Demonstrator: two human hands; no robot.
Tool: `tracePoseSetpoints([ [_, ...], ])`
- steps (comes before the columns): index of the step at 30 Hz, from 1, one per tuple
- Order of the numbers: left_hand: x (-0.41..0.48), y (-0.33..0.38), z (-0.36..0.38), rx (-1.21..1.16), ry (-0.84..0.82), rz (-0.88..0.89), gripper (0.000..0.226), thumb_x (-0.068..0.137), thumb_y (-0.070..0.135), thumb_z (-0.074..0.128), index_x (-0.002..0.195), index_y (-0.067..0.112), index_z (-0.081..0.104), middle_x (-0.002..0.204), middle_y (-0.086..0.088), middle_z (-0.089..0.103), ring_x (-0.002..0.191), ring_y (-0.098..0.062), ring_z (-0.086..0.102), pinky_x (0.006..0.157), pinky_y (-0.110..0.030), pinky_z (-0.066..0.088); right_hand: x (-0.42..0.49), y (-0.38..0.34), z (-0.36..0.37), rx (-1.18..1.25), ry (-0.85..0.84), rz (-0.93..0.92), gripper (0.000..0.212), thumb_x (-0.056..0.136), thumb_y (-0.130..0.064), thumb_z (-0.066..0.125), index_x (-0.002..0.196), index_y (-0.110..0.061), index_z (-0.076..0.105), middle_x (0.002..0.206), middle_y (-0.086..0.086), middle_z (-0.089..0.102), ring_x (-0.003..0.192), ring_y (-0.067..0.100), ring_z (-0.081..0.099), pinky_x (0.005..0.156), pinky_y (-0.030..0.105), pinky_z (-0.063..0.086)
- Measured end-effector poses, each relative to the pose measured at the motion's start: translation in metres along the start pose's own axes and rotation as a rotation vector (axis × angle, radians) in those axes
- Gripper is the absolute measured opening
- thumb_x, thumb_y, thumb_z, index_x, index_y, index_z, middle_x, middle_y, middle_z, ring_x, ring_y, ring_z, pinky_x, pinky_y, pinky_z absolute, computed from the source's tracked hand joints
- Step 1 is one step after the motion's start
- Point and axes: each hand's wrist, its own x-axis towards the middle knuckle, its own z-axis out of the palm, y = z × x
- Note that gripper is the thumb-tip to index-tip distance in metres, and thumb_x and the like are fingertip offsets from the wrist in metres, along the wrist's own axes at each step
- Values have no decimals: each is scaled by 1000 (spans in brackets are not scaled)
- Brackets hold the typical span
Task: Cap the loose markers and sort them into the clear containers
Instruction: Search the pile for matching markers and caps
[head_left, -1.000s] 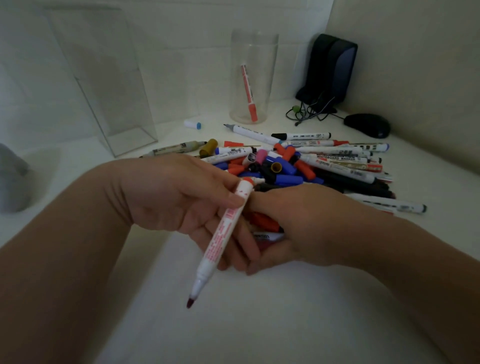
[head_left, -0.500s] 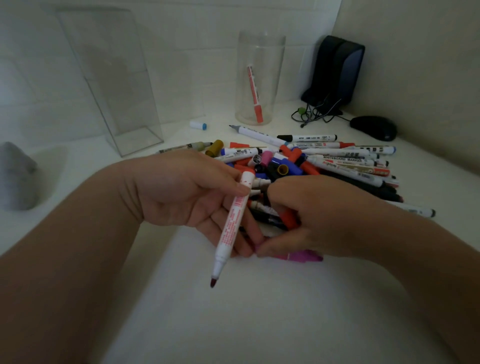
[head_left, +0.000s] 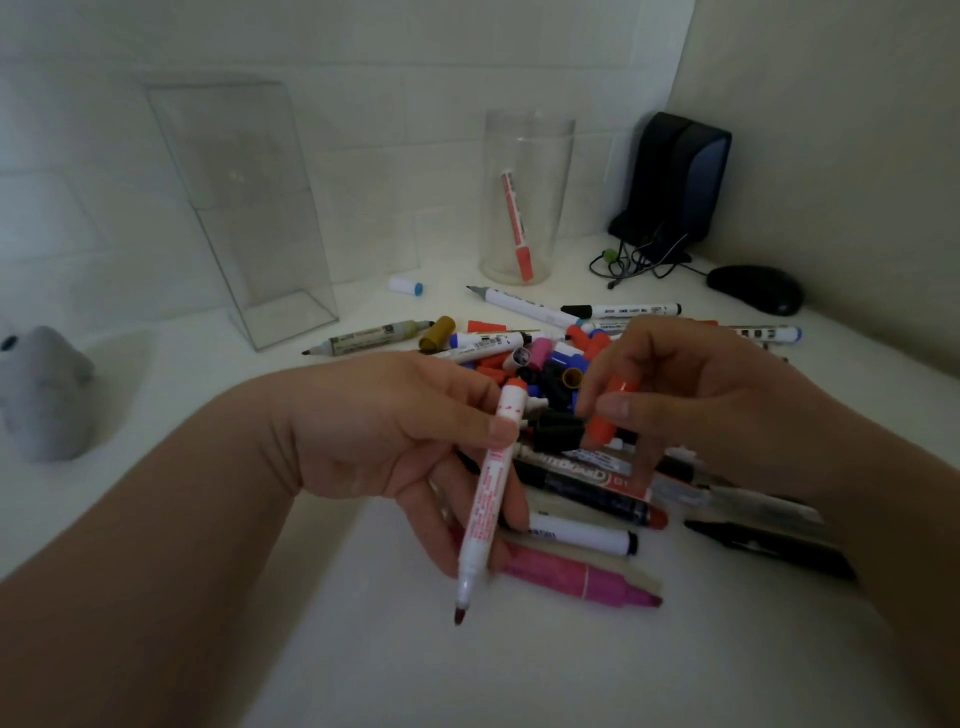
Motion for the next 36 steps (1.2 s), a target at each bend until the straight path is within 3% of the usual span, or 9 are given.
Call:
tracePoseSetpoints([
  [3, 4, -4, 10, 108, 119, 27, 36, 73, 28, 76, 109, 27, 75, 118, -15, 72, 95, -16, 72, 93, -42, 57, 1, -1, 4, 36, -10, 37, 17, 84, -8, 65, 95, -1, 53, 89, 12, 74, 79, 28, 75, 60, 42, 63],
  [7, -7, 8, 5, -150, -103, -55, 34, 86, 17, 75, 115, 4, 65, 116, -38, 62, 87, -37, 72, 77, -47, 62, 2, -3, 5, 7, 10, 74, 31, 83, -8, 69, 105, -14, 49, 82, 12, 76, 71, 28, 75, 61, 36, 62],
  [10, -3, 3, 12, 52, 118, 6, 39, 70, 23, 78, 109, 22, 75, 113, -14, 74, 95, -22, 74, 92, -46, 58, 3, -3, 4, 19, 52, 79, 38, 80, -7, 74, 108, -16, 51, 80, 13, 75, 67, 25, 74, 57, 25, 58],
  [15, -9, 15, 6, -399, -261, -20, 16, 95, 15, 60, 108, 6, 57, 106, -38, 65, 89, -48, 71, 71, -51, 62, -4, -13, 3, -30, -2, 113, 30, 69, -16, 80, 93, -12, 62, 76, 13, 75, 61, 27, 73, 52, 28, 56],
  [19, -1, 20, 10, -581, 110, 121, 19, 101, 16, 50, 104, -2, 53, 94, -30, 71, 85, -45, 73, 66, -48, 63, -20, -39, 11, 97, -571, 253, 24, 79, -2, 79, 97, -14, 68, 88, 17, 76, 71, 26, 74, 59, 27, 58],
  [23, 3, 23, 5, -719, 373, 241, 17, 104, 15, 45, 109, -1, 48, 83, -21, 74, 79, -40, 74, 59, -42, 62, -16, -26, 53, -255, -723, 329, 32, 100, 2, 49, 128, -5, 64, 124, 15, 68, 94, 12, 66, 75, 1, 42],
  [27, 3, 27, 8, -841, 456, 335, 14, 102, 14, 44, 111, 3, 47, 75, -16, 73, 68, -36, 74, 50, -37, 59, -18, -39, 61, -164, -619, 249, 23, 87, -24, 76, 106, -32, 67, 102, -13, 76, 89, 0, 71, 87, 23, 56],
  [31, 6, 27, 15, -883, 474, 410, 16, 102, 15, 40, 112, 5, 47, 67, -10, 71, 61, -29, 72, 46, -32, 57, -16, -44, 45, 87, -334, 280, 31, 74, -19, 79, 94, -13, 57, 79, 6, 77, 61, 18, 72, 55, 23, 55],
  [36, 8, 25, 23, -825, 459, 462, 15, 102, 19, 48, 97, 6, 53, 70, -8, 70, 58, -24, 69, 45, -29, 56, -9, -36, 54, 235, -122, 291, 37, 63, -21, 78, 95, -9, 65, 73, 12, 75, 58, 23, 72, 53, 23, 55],
])
